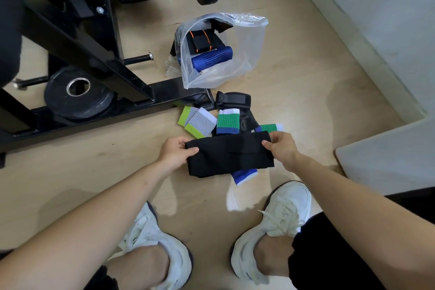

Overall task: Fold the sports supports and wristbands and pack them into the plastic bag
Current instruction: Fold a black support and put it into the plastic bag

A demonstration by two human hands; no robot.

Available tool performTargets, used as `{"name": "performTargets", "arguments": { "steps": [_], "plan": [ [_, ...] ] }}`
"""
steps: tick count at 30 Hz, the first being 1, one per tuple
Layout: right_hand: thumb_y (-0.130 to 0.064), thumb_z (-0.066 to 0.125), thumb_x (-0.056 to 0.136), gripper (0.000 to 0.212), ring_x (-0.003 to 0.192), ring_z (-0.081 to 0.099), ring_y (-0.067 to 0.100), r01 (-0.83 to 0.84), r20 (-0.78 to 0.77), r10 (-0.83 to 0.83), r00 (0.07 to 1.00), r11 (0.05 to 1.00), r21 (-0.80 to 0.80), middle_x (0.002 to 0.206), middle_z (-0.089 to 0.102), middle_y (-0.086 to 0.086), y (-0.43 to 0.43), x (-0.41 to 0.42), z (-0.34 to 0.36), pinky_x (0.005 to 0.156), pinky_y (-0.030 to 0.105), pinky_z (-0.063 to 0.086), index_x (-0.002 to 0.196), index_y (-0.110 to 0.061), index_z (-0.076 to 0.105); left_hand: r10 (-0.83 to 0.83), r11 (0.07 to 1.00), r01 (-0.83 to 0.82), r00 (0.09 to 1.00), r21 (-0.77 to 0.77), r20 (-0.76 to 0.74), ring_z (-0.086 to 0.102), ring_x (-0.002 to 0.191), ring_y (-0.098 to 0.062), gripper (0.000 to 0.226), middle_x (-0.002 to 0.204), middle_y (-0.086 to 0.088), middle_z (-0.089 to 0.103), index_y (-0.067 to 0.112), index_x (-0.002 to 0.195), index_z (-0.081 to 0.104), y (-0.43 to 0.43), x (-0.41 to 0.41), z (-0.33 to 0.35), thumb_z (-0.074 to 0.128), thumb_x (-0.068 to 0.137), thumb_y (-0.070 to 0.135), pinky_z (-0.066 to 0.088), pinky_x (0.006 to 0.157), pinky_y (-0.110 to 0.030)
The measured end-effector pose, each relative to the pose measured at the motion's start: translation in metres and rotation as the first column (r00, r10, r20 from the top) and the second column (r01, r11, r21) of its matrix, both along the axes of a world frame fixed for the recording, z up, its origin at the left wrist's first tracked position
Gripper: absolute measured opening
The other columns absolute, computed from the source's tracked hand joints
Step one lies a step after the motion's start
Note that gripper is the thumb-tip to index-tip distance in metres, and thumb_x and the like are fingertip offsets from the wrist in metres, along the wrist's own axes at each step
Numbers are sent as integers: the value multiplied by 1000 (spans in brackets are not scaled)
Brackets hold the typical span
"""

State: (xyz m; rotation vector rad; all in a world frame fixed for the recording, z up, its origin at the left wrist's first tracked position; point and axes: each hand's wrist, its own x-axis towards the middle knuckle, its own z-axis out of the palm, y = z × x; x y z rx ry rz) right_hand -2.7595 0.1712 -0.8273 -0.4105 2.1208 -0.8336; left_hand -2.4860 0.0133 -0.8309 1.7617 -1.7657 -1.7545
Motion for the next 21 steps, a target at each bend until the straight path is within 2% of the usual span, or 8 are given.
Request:
{"name": "performTargets", "arguments": {
  "steps": [1,3,6,9,15,17,19,21],
  "plan": [
    [-11,70,87,5,85,67,32,-14,-39,15,999,1000,26,91,70,10,1,1,-7,86,45,58,89,-15,69,5,1000,-4,1000,-28,16,66,79,-22,15,86,-8,71,19,92,68,2,-1,-4,80,83,13,54,62,-31],
    [-14,71,87,17,91,65,30,-58,-144,70,987,994,88,94,67,5,3,5,-10,89,43,55,104,-13,67,-36,994,44,996,-103,81,67,84,-22,20,90,-6,72,22,93,67,4,-2,-13,81,81,14,55,68,-33],
    [-19,74,85,47,102,61,26,-173,-331,212,920,975,142,113,59,4,5,10,-8,93,39,50,129,-15,57,-119,960,179,956,-215,268,61,101,-17,48,109,1,64,15,118,62,3,-4,-20,85,76,20,42,80,-26],
    [-25,78,82,64,118,50,27,-375,-352,413,840,911,173,125,50,8,6,7,-16,103,39,43,139,-16,50,-229,917,322,908,-235,351,54,122,-23,69,132,-5,54,15,133,53,0,-4,-30,86,74,31,44,97,-33],
    [-34,72,87,70,120,38,32,-461,-359,546,757,836,298,125,42,14,2,9,-28,107,41,38,147,-20,39,-452,726,646,708,-237,542,43,125,-29,73,130,-4,46,28,141,46,3,-12,-35,79,78,49,39,104,-38],
    [-36,72,86,69,119,39,33,-464,-372,566,735,821,333,123,42,15,-1,9,-28,105,42,40,145,-22,40,-461,709,667,683,-227,567,42,124,-28,69,127,-4,49,31,136,50,2,-13,-37,79,77,52,39,103,-37],
    [-34,74,84,58,116,40,33,-467,-389,578,717,813,348,121,43,14,-4,6,-26,101,41,41,135,-20,49,-478,700,676,684,-231,551,45,119,-27,53,115,-1,53,32,121,62,2,-12,-36,80,75,53,41,99,-36],
    [-31,76,83,37,111,39,30,-475,-409,584,701,811,342,112,44,10,-6,3,-24,96,38,41,113,-17,59,-485,759,610,762,-227,428,55,108,-22,31,97,7,59,30,96,68,2,-9,-35,84,75,47,45,87,-33]
  ]
}}
